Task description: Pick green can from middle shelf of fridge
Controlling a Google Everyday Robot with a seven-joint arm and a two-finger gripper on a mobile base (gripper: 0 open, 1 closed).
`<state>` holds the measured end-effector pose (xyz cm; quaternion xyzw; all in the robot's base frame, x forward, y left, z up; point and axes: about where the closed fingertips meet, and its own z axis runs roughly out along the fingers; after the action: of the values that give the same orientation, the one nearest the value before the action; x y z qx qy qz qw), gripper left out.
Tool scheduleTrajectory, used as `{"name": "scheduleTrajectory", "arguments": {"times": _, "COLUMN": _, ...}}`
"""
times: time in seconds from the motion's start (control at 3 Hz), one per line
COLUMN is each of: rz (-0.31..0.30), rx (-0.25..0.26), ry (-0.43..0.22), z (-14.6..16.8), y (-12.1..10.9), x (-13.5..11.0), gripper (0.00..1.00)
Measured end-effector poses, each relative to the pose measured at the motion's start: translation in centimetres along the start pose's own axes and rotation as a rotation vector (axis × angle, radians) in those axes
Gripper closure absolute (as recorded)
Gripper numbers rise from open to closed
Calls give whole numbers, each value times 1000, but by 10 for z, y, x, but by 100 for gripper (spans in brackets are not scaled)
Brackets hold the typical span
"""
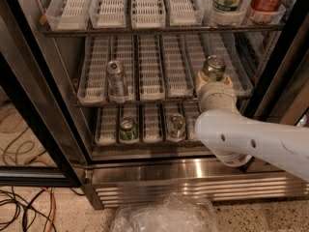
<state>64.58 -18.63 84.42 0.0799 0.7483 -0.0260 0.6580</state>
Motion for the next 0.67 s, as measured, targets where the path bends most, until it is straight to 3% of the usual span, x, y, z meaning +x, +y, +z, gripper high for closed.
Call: {"name": "scheduleTrajectory", "arguments": {"times": 0.67, "rz": 0, "rx": 0, "ry": 0, "z": 0, "y": 0, "x": 0, "gripper": 39}}
